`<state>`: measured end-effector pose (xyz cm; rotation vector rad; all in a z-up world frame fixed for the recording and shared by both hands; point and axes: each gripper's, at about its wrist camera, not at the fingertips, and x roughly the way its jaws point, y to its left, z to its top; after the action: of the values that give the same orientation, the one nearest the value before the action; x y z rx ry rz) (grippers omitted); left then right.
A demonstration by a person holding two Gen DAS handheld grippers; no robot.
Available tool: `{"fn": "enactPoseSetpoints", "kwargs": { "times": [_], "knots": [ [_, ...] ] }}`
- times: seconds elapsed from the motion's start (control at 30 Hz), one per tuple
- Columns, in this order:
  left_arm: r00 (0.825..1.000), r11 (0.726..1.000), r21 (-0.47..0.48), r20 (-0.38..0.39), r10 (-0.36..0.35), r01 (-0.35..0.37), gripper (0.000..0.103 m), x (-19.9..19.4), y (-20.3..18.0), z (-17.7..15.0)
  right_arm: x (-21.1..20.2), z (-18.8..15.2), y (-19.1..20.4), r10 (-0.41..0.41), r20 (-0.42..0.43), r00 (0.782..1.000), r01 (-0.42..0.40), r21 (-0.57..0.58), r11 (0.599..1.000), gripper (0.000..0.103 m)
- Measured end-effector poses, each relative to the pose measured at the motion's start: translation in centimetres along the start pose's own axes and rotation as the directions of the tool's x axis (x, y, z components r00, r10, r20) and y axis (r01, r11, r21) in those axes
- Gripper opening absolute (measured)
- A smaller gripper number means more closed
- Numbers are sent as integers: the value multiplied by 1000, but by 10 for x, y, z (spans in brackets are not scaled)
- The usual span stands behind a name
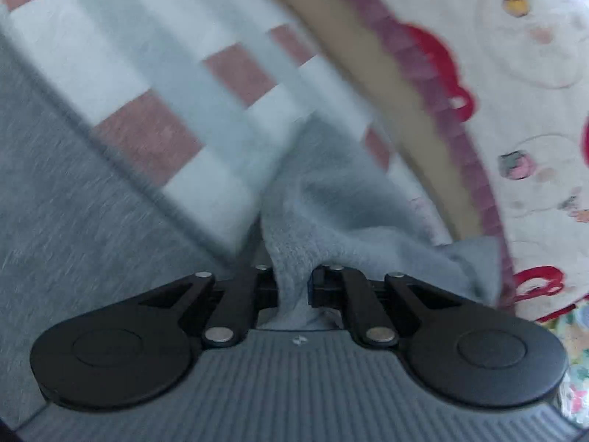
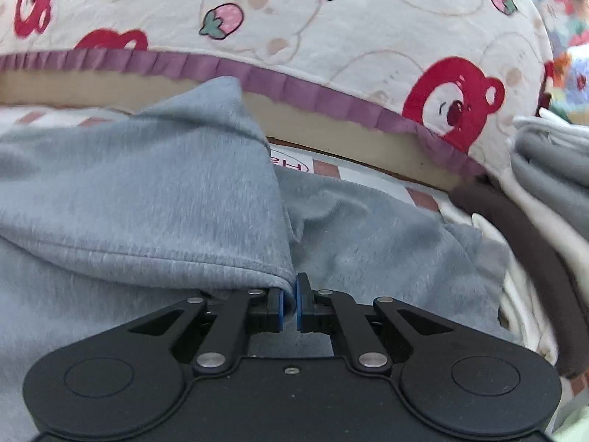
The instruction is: Fold clothes
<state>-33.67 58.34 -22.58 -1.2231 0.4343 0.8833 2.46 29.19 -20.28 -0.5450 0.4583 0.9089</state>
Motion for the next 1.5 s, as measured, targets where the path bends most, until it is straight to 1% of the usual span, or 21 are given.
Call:
{"fn": "enactPoseSetpoints", "kwargs": {
  "times": [0.13, 0.27, 0.33, 0.4, 0.43, 0.47, 0.63, 0.67, 0.73, 0.83, 0.9, 0.93, 0.97, 1.03, 1.1, 1.2, 1.33, 1.37, 1.43, 1.47, 1.5],
  "knots": [
    [1000, 998, 55, -22, 5, -3, 32, 0, -8, -3, -5, 7, -6, -69, 14, 998, 69, -19, 997, 5],
    [999, 994, 111, -43, 10, -6, 63, 1, -16, -5, 6, 5, -24, -77, -56, 995, 82, 86, 993, 8],
    [999, 987, 163, -46, 9, -1, 63, 1, -23, -9, 12, 2, -33, -54, -92, 994, 68, 155, 986, 12],
    [999, 974, 227, -46, 6, 5, 54, 1, -31, -14, 13, -2, -35, -42, -118, 992, 63, 185, 981, 20],
    [999, 966, 259, -46, 4, 8, 10, 1, -35, -16, 14, -4, -36, -35, -130, 991, 61, 200, 978, 21],
    [999, 957, 290, -46, 2, 12, 1, 2, -39, -19, 12, -5, -36, -35, -117, 993, 57, 197, 979, 22],
    [985, 926, 378, 156, -72, 7, 1, -54, -59, -28, 1, 0, -32, -33, -53, 998, 39, 118, 992, 15],
    [988, 935, 354, 134, -77, 25, 1, -56, -57, -29, 1, 1, -29, -47, -60, 997, 52, 82, 995, 16],
    [999, 942, 336, 26, -34, 24, 3, -37, -49, -37, 12, -1, -27, -80, -139, 987, 85, 27, 996, 31],
    [983, 948, 299, -110, 150, -111, 5, 0, -34, -48, 9, 2, -21, -94, -211, 973, 96, -1, 995, 39],
    [982, 954, 281, -121, 143, -104, 18, 1, -31, -45, -13, 7, -6, -55, -161, 986, 45, -64, 997, 40],
    [987, 963, 255, -108, 122, -92, 41, -2, -31, -43, -28, 11, 5, -19, -110, 994, 6, -118, 993, 40],
    [990, 970, 228, -94, 102, -78, 58, -6, -30, -41, -44, 12, 19, 27, -51, 998, -36, -189, 981, 42],
    [993, 978, 198, -89, 77, -58, 60, -8, -29, -40, -76, 16, 48, 139, 61, 988, -110, -341, 934, 44],
    [991, 979, 197, -113, 72, -49, 60, -5, -29, -42, -97, 17, 79, 244, 131, 961, -153, -486, 861, 60],
    [989, 981, 191, -131, 70, -45, 60, -1, -25, -44, -98, 14, 133, 355, 115, 928, -179, -699, 693, 62],
    [996, 985, 175, -88, 12, 4, 56, -6, -24, -42, -60, 10, 192, 362, 59, 930, -172, -802, 572, 56],
    [998, 983, 185, -62, -8, 20, 56, -11, -25, -41, -51, 10, 203, 362, 33, 932, -185, -815, 549, 47],
    [999, 974, 227, 41, -6, -3, 58, -25, -32, -41, -38, 17, 214, 355, 9, 935, -203, -807, 555, 11],
    [993, 967, 251, 116, 20, -49, 59, -35, -38, -42, -32, 22, 219, 352, -3, 936, -212, -802, 558, 4],
    [982, 958, 271, 186, 40, -91, 60, -44, -44, -44, -28, 35, 215, 367, -30, 930, -265, -745, 612, 4]
  ]
}}
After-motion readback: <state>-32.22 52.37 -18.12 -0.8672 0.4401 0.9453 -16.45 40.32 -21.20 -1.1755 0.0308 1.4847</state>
